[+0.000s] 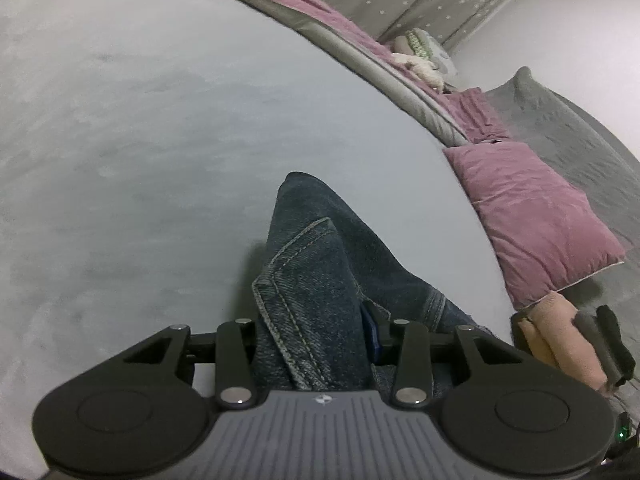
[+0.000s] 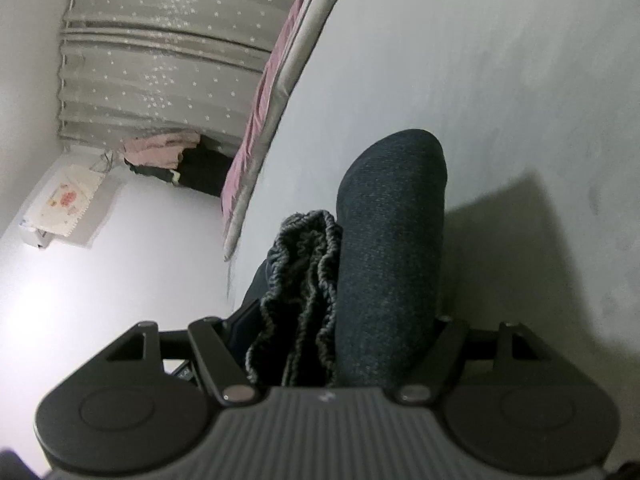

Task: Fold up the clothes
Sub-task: 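Grasp the folded jeans bundle with both grippers and lift it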

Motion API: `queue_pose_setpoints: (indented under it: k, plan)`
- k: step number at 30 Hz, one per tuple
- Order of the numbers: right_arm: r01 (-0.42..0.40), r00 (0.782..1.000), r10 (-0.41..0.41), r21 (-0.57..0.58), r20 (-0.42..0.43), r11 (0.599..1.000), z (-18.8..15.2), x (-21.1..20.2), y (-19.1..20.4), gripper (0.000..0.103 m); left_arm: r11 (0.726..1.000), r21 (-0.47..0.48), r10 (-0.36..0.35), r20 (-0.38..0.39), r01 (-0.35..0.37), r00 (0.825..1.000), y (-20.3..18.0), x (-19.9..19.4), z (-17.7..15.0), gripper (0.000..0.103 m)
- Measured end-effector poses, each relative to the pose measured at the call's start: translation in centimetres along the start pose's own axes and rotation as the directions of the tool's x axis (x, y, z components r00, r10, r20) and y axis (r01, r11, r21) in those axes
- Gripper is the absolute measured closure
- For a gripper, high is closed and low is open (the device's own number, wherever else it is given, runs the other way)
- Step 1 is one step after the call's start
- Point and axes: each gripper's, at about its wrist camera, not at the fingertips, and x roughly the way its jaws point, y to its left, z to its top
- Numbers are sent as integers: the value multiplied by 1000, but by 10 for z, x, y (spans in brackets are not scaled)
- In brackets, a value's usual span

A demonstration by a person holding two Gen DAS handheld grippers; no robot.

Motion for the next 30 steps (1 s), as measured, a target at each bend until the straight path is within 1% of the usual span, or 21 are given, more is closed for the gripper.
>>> queue_pose_setpoints:
  k: [8, 16, 23, 30]
  plan:
    - [-27, 998, 25, 36, 49, 999, 19, -40, 0, 32, 999, 41, -20, 3, 20, 1000, -49, -2, -5, 65]
    - [-36, 993, 31, 34, 114, 999, 47, -83, 4, 32, 995, 76, -59, -6, 59, 998, -97, 5, -3, 65]
    - [-18, 983, 14, 21, 181, 1000, 76, -123, 16, 32, 986, 121, -109, -26, 111, 994, -146, 17, 2, 65]
    - [-26, 966, 21, 18, 256, 999, 111, -163, 28, 32, 970, 180, -157, -44, 163, 987, -206, 31, 15, 65]
